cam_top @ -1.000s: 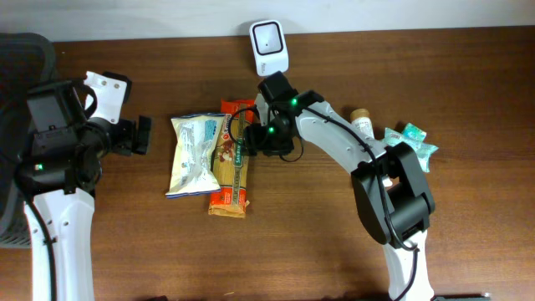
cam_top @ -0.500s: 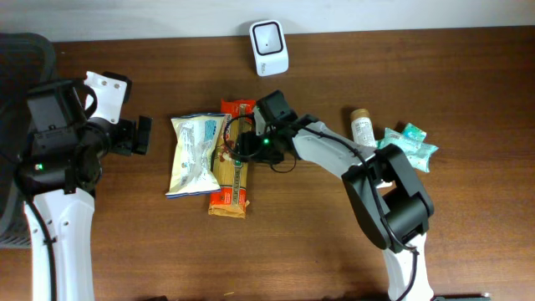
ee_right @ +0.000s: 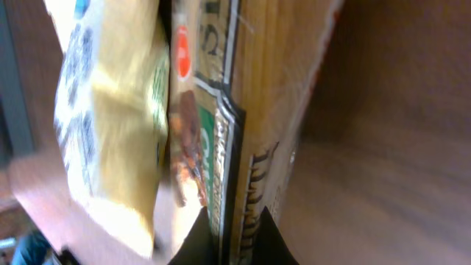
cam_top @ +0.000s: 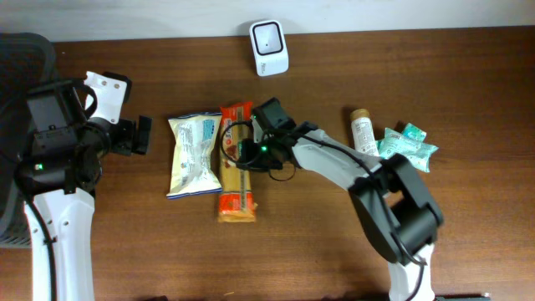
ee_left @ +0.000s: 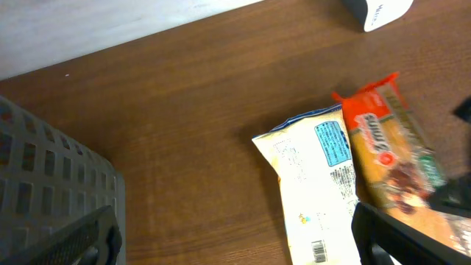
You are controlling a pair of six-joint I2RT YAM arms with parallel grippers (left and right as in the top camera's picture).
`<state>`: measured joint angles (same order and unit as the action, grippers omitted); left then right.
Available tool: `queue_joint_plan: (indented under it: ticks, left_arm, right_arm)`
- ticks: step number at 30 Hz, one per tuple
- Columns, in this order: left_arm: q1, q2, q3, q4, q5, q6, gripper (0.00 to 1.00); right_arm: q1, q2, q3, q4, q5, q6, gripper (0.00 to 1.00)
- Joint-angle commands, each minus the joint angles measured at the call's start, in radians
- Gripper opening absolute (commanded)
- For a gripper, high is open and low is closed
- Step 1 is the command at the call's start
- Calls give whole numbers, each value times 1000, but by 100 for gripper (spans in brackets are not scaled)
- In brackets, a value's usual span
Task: Scan the item barcode
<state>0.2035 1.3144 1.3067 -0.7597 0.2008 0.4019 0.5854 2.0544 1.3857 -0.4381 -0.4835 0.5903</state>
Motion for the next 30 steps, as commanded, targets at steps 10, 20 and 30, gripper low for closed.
queue_joint_plan:
  ticks: [10,20,30]
  left_arm:
    - [2,-11,3,2,0,15,99]
    - [2,-11,3,2,0,15,99]
    - [2,-11,3,2,0,15,99]
  right_arm:
    - [-43,-221,275,-746,753,-243,4]
    - [26,157,421,-837,774,-294,4]
    - [278,159,421,-645,460,-325,61]
